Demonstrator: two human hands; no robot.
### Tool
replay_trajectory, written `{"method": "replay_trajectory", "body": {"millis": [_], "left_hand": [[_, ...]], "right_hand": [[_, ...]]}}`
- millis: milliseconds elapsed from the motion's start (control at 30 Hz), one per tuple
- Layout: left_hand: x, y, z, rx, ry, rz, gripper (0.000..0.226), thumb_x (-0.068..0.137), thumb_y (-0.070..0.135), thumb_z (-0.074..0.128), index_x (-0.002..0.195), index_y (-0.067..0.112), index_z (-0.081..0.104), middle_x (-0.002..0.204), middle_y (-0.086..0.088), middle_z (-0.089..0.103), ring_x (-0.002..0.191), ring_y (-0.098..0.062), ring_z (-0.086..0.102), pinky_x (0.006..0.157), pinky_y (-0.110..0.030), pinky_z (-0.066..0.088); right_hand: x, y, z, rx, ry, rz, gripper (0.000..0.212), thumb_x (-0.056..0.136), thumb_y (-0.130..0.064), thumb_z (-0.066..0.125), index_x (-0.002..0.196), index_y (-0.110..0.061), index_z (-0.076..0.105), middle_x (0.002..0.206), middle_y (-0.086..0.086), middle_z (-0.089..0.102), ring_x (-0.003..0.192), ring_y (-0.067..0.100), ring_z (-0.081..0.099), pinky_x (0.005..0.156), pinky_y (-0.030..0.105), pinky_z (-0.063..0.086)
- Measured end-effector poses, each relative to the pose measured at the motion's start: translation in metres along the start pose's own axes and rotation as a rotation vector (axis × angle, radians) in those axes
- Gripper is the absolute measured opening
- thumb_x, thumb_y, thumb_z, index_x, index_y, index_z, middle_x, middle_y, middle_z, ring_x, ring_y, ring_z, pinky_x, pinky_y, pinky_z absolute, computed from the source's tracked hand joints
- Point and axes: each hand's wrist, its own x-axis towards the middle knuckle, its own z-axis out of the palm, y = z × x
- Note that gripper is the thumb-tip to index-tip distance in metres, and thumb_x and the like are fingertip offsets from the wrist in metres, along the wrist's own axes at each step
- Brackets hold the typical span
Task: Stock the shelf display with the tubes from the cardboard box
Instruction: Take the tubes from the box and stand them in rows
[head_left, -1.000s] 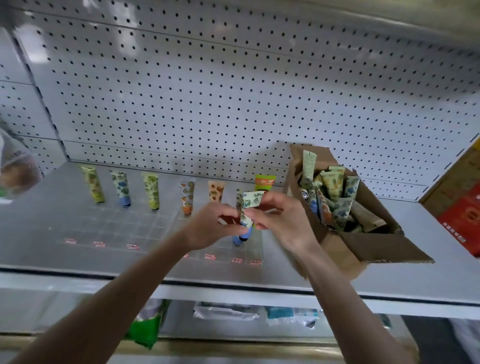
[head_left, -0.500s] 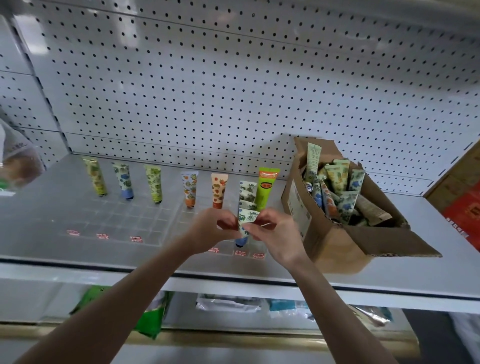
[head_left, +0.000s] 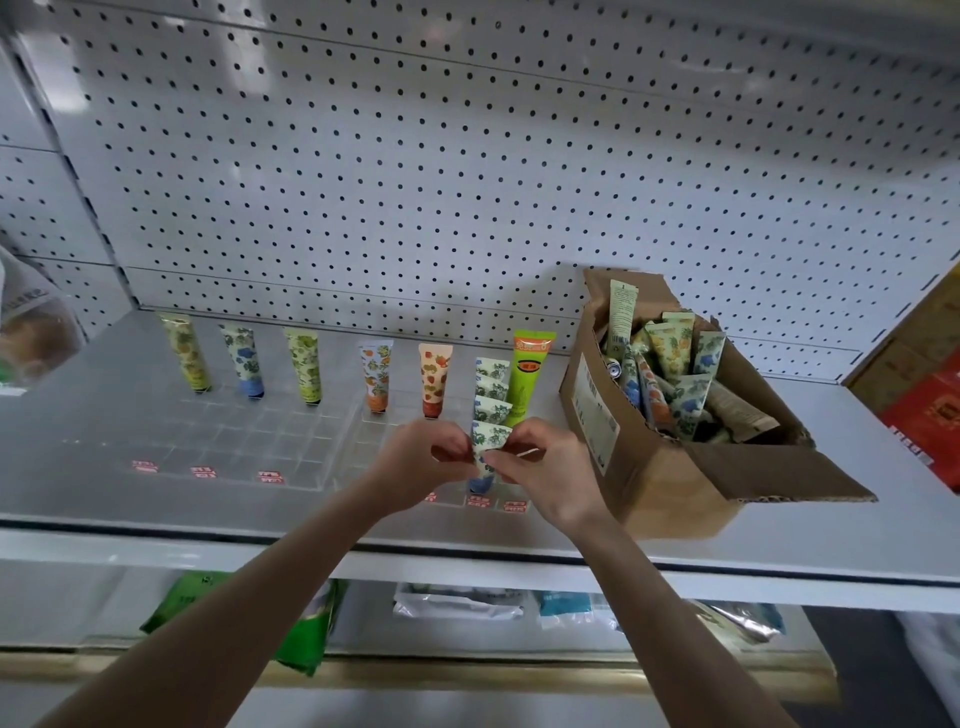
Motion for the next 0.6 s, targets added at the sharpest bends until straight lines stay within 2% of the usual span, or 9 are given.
{"method": "replay_trajectory", "body": {"millis": [333,600], "left_hand": [[-0.0038,0.0027,-0.0021,-0.005,0.013,0.012,0.003,0.075,0.006,0.072,0.078,0.006,0.071,0.070,0.000,0.063,0.064,-0.014,0.056,0.066,-0.033,0.048],[-0.0065,0.0036,-0.0041,-0.019,0.006,0.007,0.006,0.077,0.008,0.071,0.083,0.008,0.072,0.077,-0.001,0.068,0.070,-0.015,0.061,0.069,-0.028,0.051]], "right_hand": [[0.0002,-0.0024,0.0013,-0.015,-0.012,0.016,0.016,0.075,-0.016,0.078,0.076,-0.022,0.063,0.076,-0.007,0.067,0.074,0.014,0.065,0.078,0.037,0.057],[-0.0012,-0.0043,-0.0009,-0.022,-0.018,0.024,0.015,0.074,-0.017,0.078,0.082,-0.017,0.065,0.078,-0.006,0.067,0.076,0.013,0.065,0.077,0.039,0.057]]}}
